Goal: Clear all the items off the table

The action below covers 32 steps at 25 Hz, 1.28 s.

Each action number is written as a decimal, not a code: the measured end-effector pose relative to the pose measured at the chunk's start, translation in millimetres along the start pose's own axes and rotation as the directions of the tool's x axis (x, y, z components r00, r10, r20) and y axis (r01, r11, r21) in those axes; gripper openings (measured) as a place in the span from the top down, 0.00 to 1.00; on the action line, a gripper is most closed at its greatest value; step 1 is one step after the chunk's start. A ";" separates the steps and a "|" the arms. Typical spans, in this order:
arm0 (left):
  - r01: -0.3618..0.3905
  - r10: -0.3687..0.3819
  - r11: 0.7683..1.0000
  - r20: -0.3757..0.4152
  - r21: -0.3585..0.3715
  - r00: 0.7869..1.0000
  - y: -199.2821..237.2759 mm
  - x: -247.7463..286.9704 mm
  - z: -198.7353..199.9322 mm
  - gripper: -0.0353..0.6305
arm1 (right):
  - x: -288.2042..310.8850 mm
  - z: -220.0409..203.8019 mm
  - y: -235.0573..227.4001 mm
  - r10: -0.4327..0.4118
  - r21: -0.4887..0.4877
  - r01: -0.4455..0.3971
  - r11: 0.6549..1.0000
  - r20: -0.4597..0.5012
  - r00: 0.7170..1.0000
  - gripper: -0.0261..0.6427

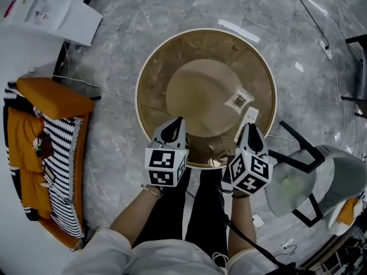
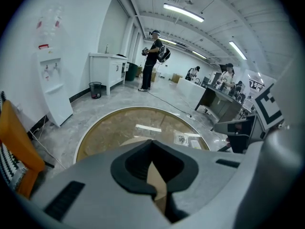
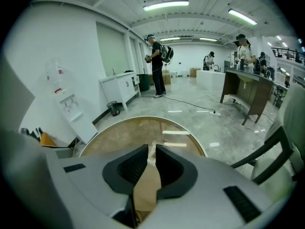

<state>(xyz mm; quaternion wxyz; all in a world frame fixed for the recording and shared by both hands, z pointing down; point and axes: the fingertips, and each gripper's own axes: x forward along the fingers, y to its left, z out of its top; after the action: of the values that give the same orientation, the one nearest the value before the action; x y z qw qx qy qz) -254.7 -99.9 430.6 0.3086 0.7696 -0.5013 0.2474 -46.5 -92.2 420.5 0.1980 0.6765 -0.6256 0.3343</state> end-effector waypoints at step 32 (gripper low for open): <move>0.014 -0.007 0.999 -0.145 0.047 0.989 13.6 80.0 -56.3 0.94 | 113.3 -119.0 -77.1 -0.158 -0.045 0.152 0.987 -0.314 0.936 0.55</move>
<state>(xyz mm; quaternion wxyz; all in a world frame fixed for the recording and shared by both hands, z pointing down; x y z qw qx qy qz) -241.3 -112.8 527.6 0.3266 0.7594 -0.4676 0.3130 3.9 -80.7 594.5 0.3282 0.6594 -0.5336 0.4156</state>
